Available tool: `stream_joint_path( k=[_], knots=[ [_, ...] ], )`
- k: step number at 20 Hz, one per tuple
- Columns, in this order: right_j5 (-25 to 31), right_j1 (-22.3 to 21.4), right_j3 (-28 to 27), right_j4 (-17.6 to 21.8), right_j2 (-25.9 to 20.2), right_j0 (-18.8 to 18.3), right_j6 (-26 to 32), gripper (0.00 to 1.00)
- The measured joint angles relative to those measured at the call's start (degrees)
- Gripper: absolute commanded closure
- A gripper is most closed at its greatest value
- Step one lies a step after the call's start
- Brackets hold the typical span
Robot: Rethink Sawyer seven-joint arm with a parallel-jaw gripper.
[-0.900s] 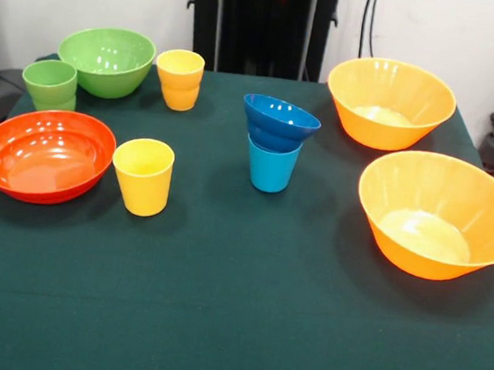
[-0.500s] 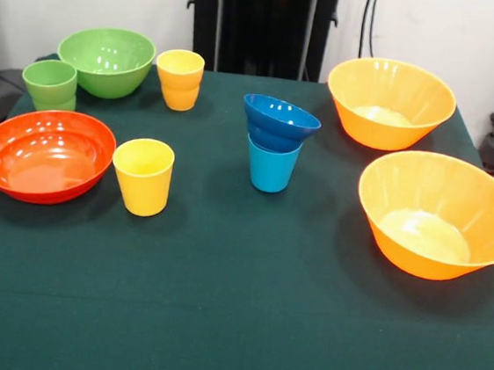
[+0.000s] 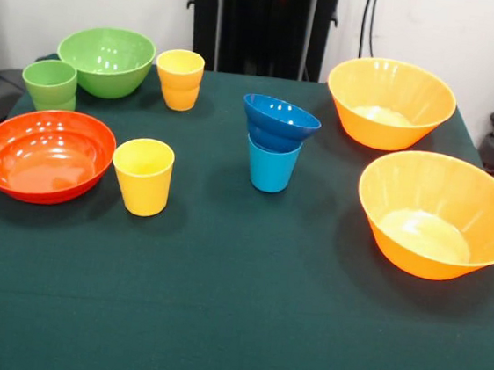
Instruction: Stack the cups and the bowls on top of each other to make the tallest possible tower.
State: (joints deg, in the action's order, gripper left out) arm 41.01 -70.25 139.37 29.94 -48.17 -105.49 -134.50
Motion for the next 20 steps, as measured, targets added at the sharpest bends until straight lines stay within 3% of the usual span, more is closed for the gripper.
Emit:
stream_joint_path(
  k=[20],
  knots=[
    [0.0, 6.0, -5.51, 1.78, 0.01, 1.75, 0.0, 1.0]
  ],
)
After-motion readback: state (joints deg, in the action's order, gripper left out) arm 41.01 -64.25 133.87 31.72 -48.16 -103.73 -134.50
